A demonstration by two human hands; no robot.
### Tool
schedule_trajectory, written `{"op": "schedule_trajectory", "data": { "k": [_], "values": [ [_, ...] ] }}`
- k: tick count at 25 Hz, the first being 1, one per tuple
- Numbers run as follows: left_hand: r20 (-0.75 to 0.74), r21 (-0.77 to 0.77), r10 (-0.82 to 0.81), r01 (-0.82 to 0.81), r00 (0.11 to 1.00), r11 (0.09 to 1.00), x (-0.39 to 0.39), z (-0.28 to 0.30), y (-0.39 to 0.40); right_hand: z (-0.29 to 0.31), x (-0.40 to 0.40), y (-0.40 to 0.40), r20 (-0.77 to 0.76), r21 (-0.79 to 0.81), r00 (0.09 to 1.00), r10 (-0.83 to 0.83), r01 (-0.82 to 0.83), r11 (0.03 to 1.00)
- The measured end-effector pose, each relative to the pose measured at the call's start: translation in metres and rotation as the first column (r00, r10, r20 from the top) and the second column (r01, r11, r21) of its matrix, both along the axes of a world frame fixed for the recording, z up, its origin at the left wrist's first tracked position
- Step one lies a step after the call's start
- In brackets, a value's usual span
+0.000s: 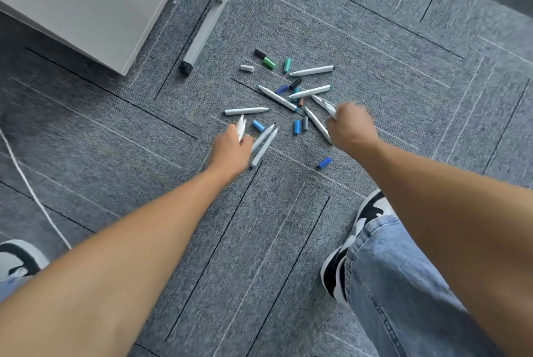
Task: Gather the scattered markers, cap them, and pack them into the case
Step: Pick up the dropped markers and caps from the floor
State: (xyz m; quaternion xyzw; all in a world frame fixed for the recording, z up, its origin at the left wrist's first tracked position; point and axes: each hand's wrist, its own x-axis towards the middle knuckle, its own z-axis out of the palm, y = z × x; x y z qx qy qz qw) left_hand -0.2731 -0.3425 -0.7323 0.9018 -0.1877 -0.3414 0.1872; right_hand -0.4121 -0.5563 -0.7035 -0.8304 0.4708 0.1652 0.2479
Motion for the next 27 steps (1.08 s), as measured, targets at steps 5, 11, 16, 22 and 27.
{"op": "schedule_trajectory", "data": {
  "k": [5, 11, 16, 22, 27],
  "values": [
    [0.136, 0.006, -0.050, 0.049, 0.989, 0.999, 0.004, -0.017, -0.002, -0.016, 0.006, 0.000, -0.017, -0.032, 0.999, 0.032, -0.033, 0.999],
    [0.121, 0.096, -0.107, 0.095, 0.987, 0.991, 0.001, -0.025, -0.013, -0.035, 0.010, -0.002, -0.073, 0.004, 0.996, 0.057, -0.057, 0.998],
    [0.119, 0.148, -0.180, 0.161, 0.976, 0.976, 0.003, -0.028, -0.025, -0.038, 0.015, -0.005, -0.108, 0.060, 0.987, 0.119, -0.113, 0.992],
    [0.170, 0.224, -0.251, 0.210, 0.953, 0.952, -0.009, -0.028, -0.034, -0.029, 0.004, -0.028, -0.015, 0.258, 0.985, 0.169, -0.160, 0.953],
    [0.162, 0.157, -0.229, 0.204, 0.960, 0.966, -0.018, -0.014, -0.029, -0.019, -0.001, -0.043, 0.016, 0.277, 0.989, 0.147, -0.146, 0.950]
  ]
}}
